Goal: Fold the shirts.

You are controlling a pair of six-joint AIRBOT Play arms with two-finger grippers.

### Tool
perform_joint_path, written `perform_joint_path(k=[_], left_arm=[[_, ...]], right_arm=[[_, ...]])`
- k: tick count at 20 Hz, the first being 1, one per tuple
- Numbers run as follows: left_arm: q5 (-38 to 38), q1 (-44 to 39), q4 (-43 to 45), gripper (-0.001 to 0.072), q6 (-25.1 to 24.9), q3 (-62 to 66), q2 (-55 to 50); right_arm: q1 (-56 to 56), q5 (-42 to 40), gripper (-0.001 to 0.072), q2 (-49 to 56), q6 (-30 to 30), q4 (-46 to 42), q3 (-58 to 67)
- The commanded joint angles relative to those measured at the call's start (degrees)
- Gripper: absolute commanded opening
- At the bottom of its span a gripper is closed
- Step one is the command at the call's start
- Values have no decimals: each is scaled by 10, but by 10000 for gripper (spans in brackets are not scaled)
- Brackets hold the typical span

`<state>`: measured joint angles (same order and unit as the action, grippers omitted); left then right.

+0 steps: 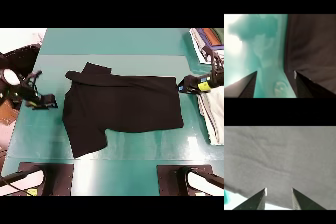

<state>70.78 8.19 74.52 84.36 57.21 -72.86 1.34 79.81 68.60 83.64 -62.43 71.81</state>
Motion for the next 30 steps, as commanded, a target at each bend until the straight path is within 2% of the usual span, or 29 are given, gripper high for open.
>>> perform_joint_path(k=[1,7,10,11,12,13,16,20,22,25,26,27,30], left_arm=[[-53,6,-78,544,-23,-103,19],[-98,6,-164,544,-54,-160,19],[-116,6,-172,542,-53,-167,20],[-116,6,-172,434,-53,-163,20],[-116,6,-172,181,-53,-158,20],[-115,6,-174,31,-54,-150,20],[-103,6,-175,25,-54,-113,34],[-101,6,-176,25,-54,-86,76],[-99,6,-176,26,-54,-86,85],[-97,6,-176,25,-54,-87,85],[-98,6,-176,25,-54,-87,85],[-98,6,-176,25,-54,-87,85],[-97,6,-176,25,-54,-87,85]], right_arm=[[2,-34,378,-50,-2,29,-68],[0,-32,378,-66,-2,30,-80],[0,-30,378,-66,-2,30,-80],[0,-26,378,-66,-2,28,-80],[-4,-19,378,-66,-2,24,-80],[-12,-7,378,-66,-2,24,-80],[-52,16,379,-82,-2,23,-112],[-139,-2,391,-142,10,-6,-265],[-183,-14,552,-156,10,7,-344],[-206,-64,544,-147,10,61,-430],[-201,-90,470,-136,9,80,-447],[-190,-115,434,-122,9,91,-457],[-128,-191,434,-78,9,120,-447]])
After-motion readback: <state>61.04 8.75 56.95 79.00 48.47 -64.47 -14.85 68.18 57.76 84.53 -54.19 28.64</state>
